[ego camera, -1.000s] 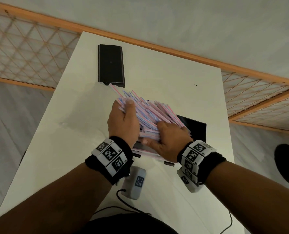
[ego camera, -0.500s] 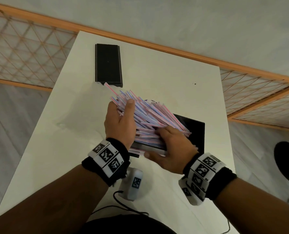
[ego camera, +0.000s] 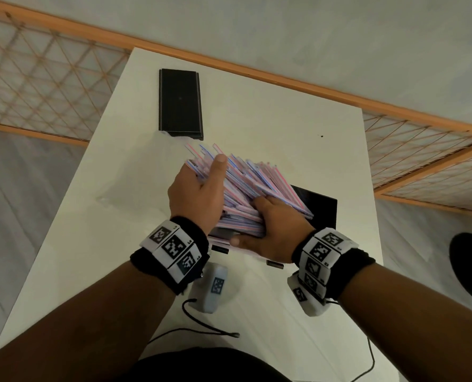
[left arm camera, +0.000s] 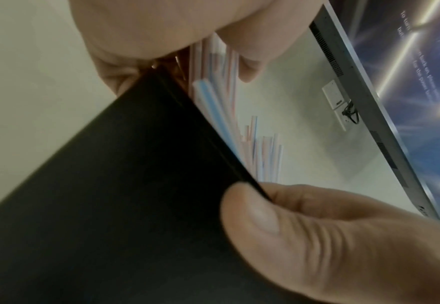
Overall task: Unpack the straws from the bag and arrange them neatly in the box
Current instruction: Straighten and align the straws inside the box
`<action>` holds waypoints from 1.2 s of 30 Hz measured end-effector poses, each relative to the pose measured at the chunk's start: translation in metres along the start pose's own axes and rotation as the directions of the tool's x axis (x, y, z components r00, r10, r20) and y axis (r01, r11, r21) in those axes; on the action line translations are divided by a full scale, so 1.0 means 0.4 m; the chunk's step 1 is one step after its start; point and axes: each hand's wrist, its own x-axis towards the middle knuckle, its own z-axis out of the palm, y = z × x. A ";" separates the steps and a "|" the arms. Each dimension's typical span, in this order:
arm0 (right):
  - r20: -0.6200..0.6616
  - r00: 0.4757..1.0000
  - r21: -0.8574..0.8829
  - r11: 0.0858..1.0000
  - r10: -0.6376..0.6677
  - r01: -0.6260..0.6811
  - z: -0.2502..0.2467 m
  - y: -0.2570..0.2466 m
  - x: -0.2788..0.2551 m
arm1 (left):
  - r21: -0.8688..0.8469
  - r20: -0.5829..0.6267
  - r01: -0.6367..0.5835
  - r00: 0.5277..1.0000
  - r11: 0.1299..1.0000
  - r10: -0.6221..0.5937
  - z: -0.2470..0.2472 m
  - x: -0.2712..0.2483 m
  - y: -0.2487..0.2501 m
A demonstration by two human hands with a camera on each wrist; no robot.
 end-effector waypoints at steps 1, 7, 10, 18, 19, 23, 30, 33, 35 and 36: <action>0.007 1.000 -0.008 1.000 -0.005 0.005 0.002 -0.003 0.002 | 0.039 0.004 -0.025 1.000 0.999 0.025 -0.005 -0.001 0.002; -0.083 0.996 -0.041 0.999 -0.016 0.012 0.019 -0.007 0.020 | 0.088 -0.013 -0.070 0.997 0.994 0.071 -0.030 0.015 0.016; -0.235 0.972 0.026 1.000 -0.003 0.009 -0.004 -0.004 0.010 | -0.058 -0.020 -0.004 1.000 0.998 0.003 -0.020 0.025 0.018; -0.281 0.959 0.070 0.997 -0.022 0.044 -0.013 0.010 -0.065 | -0.379 0.006 0.131 0.990 0.916 -0.139 -0.002 -0.001 0.010; -0.336 0.941 0.059 0.996 -0.040 0.064 -0.011 0.018 -0.081 | -0.443 -0.003 0.122 0.991 0.888 -0.137 -0.004 0.002 0.008; -0.283 0.959 0.026 1.000 0.009 -0.002 0.011 0.033 -0.100 | -0.493 -0.054 0.006 0.998 0.870 -0.037 0.008 0.008 0.019; -0.192 0.981 0.045 0.999 -0.014 0.023 0.013 0.006 -0.051 | -0.545 -0.108 0.101 0.976 0.832 -0.190 0.002 0.029 0.017; -0.079 0.996 -0.013 0.999 0.045 -0.046 0.009 -0.002 -0.050 | -0.543 -0.141 0.071 0.975 0.837 -0.173 0.004 0.029 0.016; -0.031 0.999 0.022 1.000 0.023 -0.022 0.019 -0.017 -0.041 | -0.494 -0.147 0.026 0.983 0.869 -0.113 0.006 0.023 0.011; -0.023 1.000 0.039 0.999 0.018 -0.017 0.020 -0.022 -0.034 | -0.479 -0.143 0.014 0.985 0.878 -0.094 0.009 0.022 0.008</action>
